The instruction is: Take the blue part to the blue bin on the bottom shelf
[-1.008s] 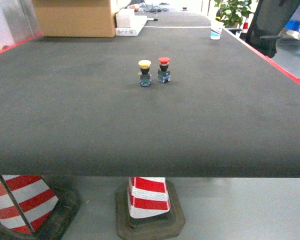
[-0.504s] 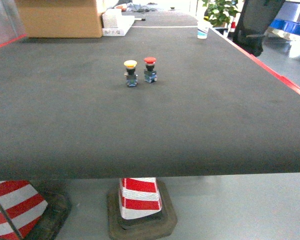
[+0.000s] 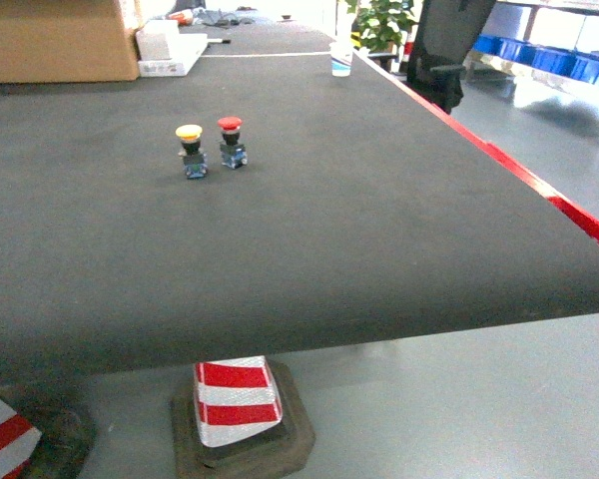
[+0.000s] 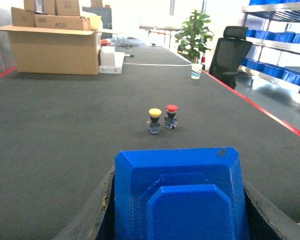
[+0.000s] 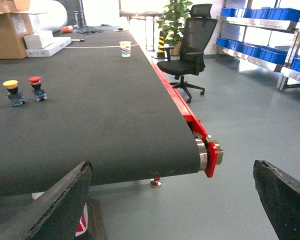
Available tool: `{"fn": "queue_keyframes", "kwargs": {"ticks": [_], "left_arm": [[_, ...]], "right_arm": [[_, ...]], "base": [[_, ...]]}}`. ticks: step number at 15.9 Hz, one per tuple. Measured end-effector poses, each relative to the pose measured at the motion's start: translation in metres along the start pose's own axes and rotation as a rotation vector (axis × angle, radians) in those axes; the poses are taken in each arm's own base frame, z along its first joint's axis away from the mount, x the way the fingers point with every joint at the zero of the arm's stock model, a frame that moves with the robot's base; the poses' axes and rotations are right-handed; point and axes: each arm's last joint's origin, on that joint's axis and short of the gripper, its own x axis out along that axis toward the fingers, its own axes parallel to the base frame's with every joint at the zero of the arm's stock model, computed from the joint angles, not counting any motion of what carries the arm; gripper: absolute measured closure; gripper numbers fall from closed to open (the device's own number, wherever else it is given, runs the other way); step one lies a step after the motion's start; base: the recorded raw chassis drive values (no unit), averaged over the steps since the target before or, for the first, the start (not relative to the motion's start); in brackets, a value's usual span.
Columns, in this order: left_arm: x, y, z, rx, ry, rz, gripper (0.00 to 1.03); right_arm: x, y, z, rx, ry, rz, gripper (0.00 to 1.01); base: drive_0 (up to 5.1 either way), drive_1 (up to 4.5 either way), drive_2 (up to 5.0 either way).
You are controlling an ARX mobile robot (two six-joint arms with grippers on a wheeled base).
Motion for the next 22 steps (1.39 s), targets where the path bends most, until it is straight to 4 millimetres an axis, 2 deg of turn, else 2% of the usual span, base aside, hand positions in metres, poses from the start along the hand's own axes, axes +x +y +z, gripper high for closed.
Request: {"fn": "queue_keyframes", "kwargs": {"ticks": [22], "left_arm": [[0.0,0.0,-0.0001,0.0,0.001,0.0,0.59]], "right_arm": [[0.0,0.0,0.0,0.0,0.0,0.0,0.03]], "base": [[-1.5,-1.49,-1.5]]}}
